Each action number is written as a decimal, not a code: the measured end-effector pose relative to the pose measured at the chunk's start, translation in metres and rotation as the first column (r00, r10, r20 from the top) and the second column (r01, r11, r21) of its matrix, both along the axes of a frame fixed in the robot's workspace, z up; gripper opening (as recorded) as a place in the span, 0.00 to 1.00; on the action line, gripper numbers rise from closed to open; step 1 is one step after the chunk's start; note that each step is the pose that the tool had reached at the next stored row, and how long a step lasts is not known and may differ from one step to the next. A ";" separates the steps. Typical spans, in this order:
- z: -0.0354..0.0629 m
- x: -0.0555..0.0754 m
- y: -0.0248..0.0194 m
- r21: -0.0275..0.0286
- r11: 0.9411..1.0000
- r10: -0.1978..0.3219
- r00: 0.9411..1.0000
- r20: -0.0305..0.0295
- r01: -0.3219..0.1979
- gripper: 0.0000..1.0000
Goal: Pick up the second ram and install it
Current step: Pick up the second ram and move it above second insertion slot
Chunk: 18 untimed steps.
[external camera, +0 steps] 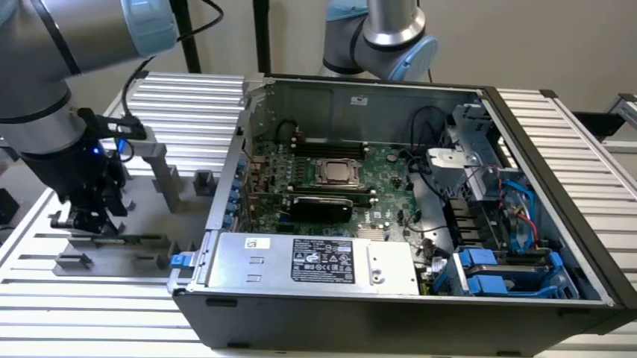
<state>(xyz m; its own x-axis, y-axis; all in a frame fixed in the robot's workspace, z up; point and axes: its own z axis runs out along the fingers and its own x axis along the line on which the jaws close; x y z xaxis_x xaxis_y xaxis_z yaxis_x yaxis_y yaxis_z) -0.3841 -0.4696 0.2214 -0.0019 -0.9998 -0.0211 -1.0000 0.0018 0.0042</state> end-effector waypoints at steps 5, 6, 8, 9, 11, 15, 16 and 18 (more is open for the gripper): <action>-0.0072 0.000 -0.0008 0.000 1.000 -0.018 1.000 -0.001 0.018 1.00; -0.0083 0.000 -0.0011 0.000 1.000 -0.021 1.000 -0.002 0.021 1.00; -0.0107 0.000 -0.0017 0.000 1.000 -0.027 1.000 -0.003 0.027 1.00; -0.0118 0.000 -0.0021 0.000 1.000 -0.029 1.000 -0.004 0.029 1.00; -0.0138 0.000 -0.0027 0.000 1.000 -0.031 0.999 -0.005 0.031 1.00; -0.0171 0.000 -0.0039 0.000 0.999 -0.034 0.999 -0.012 0.034 1.00; -0.0178 0.000 -0.0042 0.001 0.999 -0.034 0.999 -0.013 0.034 1.00; -0.0193 0.000 -0.0046 0.001 0.999 -0.034 0.999 -0.016 0.034 1.00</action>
<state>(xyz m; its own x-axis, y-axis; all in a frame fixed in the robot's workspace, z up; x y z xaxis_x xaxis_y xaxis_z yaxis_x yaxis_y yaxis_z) -0.3843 -0.4742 0.2021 -0.0366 -0.9991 -0.0216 -0.9991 0.0362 0.0204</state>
